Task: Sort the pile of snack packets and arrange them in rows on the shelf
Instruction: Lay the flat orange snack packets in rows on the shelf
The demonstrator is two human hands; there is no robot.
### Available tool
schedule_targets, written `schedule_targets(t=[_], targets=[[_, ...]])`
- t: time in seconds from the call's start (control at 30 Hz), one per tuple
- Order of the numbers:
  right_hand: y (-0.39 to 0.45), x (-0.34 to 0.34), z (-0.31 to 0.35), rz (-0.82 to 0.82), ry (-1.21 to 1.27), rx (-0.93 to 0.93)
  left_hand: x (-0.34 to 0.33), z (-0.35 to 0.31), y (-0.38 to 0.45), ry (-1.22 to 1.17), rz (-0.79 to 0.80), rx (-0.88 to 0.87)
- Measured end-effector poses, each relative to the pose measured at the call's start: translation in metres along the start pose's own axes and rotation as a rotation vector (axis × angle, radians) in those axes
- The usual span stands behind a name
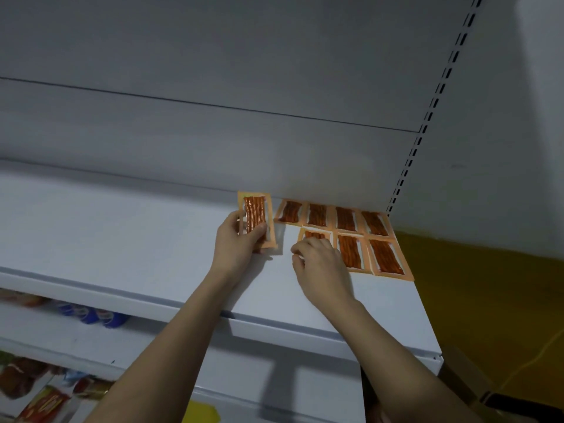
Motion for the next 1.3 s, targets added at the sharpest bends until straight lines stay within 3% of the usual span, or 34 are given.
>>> schedule_targets(t=[0.27,0.53,0.63,0.73,0.83,0.97,1.07,1.3], targets=[[0.003,0.0,-0.005,0.001,0.077,-0.053,-0.003,-0.007,-0.005,0.04,0.029,-0.029],[-0.002,0.004,-0.006,-0.032,0.123,-0.039,-0.011,-0.01,-0.009,0.242,0.105,-0.051],[-0.008,0.027,-0.002,-0.192,0.206,-0.033,-0.015,-0.01,-0.01,0.441,0.13,-0.049],[-0.011,0.057,-0.022,-0.323,0.237,-0.09,-0.019,-0.009,-0.01,0.845,0.181,-0.092],[-0.008,0.076,-0.066,-0.356,0.19,-0.212,-0.023,-0.012,-0.011,0.908,0.209,-0.156],[-0.022,0.064,-0.105,-0.23,-0.033,-0.371,-0.04,-0.017,-0.019,0.98,0.351,-0.311],[-0.023,0.047,-0.106,-0.103,-0.141,-0.363,-0.048,-0.017,-0.024,1.056,0.408,-0.372],[-0.018,0.023,-0.114,0.089,-0.107,-0.356,-0.058,-0.011,-0.023,0.915,0.486,-0.397]])
Point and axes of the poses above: each hand's wrist, its own y-axis towards the middle knuckle, its own x-axis out of the back of the hand, z = x × y, the point moved 9 cm from there along y, towards the middle knuckle, and after that the axes turned 11 degrees about -x, right-handed, at the moved point
